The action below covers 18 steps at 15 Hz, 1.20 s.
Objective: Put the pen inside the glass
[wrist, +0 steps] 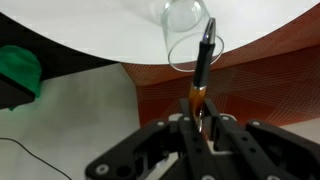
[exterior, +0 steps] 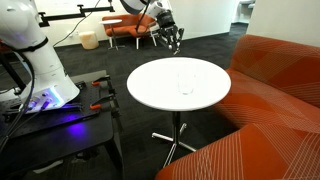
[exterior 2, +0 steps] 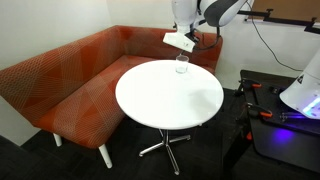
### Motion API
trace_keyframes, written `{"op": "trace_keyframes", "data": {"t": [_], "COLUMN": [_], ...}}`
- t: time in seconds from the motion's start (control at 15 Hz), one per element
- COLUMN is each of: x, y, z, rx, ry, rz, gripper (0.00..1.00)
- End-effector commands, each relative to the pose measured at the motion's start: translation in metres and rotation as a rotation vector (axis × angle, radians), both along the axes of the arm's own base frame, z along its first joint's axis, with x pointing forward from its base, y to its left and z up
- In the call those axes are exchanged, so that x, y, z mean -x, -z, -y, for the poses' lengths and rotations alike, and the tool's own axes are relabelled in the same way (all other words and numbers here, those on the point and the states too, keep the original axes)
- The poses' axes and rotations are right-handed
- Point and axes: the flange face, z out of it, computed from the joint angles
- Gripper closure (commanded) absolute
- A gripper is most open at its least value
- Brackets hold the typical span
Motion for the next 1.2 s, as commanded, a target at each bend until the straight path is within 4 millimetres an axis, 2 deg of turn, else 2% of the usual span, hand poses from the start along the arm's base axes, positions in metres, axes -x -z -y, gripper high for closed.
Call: {"op": "trace_keyframes", "data": {"t": [0.0,0.6,0.67,0.87,0.93,1.13], "x": [0.004,-0.005,0.003,-0.001,-0.002,-0.005], "y": [-0.014,-0.022,-0.021,-0.019,-0.018,-0.009], "z": [0.012,0.038,0.034,0.037,0.037,0.035], "rx": [0.084,0.355,0.290,0.326,0.327,0.352], "ry": [0.060,0.138,0.116,0.124,0.123,0.118], "rz": [-0.009,-0.146,-0.138,-0.155,-0.156,-0.155], "gripper": [0.96,0.96,0.84,0.84,0.96,0.96]}}
